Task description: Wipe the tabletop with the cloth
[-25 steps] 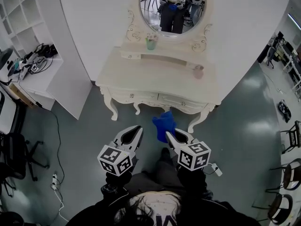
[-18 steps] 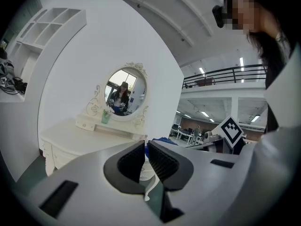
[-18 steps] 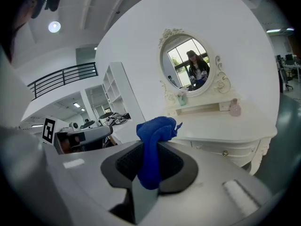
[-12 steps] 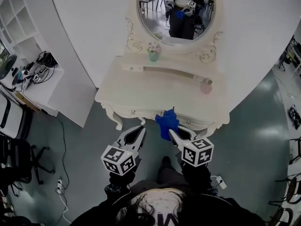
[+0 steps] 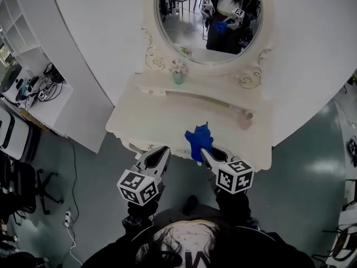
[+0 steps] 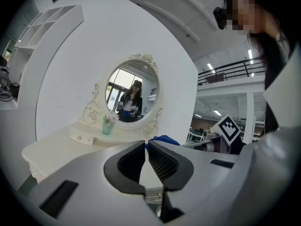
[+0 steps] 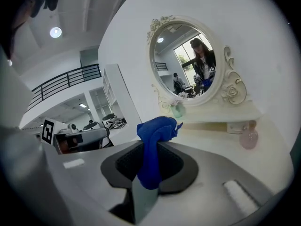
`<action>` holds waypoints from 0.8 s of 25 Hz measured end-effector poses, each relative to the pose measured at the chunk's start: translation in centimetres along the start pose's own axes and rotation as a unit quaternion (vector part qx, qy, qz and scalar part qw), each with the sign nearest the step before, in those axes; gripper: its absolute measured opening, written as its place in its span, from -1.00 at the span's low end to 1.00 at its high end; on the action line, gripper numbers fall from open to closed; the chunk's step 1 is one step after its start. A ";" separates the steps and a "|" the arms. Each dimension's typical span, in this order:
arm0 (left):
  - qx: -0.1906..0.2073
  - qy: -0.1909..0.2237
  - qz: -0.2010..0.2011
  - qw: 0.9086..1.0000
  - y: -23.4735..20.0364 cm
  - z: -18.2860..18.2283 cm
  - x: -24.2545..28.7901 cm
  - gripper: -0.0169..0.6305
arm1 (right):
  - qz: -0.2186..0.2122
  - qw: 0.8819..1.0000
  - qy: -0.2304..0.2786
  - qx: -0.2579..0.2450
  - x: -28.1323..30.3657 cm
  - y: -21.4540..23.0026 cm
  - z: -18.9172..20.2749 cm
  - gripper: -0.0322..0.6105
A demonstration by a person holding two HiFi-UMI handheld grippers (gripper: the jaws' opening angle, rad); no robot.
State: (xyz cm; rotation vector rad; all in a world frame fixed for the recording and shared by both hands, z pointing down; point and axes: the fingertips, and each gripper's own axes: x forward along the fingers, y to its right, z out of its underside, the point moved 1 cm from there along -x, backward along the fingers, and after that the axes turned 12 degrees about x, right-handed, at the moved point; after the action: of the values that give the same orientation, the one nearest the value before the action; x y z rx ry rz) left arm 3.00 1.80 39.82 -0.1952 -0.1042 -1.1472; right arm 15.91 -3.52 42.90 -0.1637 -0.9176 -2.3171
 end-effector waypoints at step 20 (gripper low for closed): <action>-0.001 -0.036 -0.002 0.999 -2.3 0.6 6.5 -0.93 | -0.006 0.999 -0.002 0.037 3.5 5.6 -2.6 -0.64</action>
State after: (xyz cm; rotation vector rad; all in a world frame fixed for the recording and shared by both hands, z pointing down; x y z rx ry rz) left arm 3.62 -4.81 41.87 -0.2384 -0.1677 -1.1451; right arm 16.73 -10.08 45.34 -0.1324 -1.0080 -2.2914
